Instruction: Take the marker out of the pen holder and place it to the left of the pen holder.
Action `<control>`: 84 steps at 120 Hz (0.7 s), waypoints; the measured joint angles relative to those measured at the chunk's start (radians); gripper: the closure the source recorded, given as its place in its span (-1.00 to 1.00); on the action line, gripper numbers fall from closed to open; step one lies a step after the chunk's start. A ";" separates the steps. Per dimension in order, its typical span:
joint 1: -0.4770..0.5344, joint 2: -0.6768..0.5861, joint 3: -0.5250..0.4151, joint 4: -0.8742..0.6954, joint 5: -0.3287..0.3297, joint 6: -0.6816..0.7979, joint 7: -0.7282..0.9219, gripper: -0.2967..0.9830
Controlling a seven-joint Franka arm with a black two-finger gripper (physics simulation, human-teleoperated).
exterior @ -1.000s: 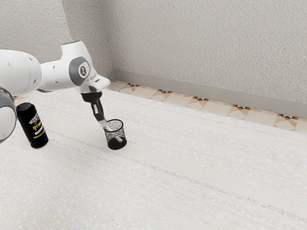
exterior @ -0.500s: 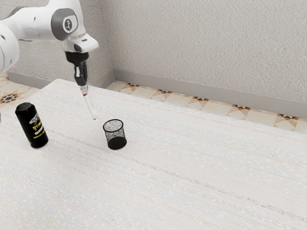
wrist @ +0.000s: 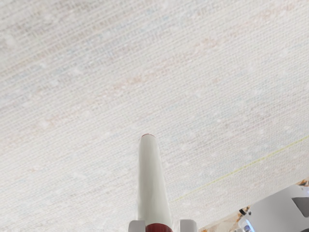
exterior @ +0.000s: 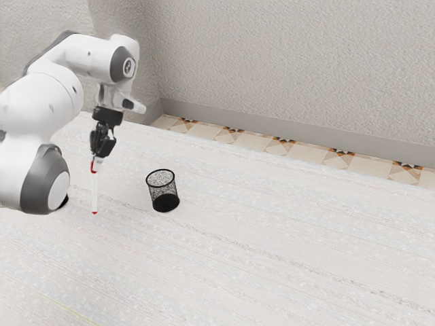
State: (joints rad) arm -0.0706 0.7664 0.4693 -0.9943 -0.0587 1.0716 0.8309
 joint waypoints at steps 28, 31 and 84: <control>0.015 0.170 0.092 0.062 -0.089 -0.100 -0.177 0.69; 0.015 0.181 0.092 0.066 -0.094 -0.106 -0.192 0.69; 0.015 0.263 0.092 0.124 -0.135 -0.115 -0.376 0.54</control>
State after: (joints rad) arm -0.0552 1.0294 0.5611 -0.8706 -0.1936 0.9567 0.4549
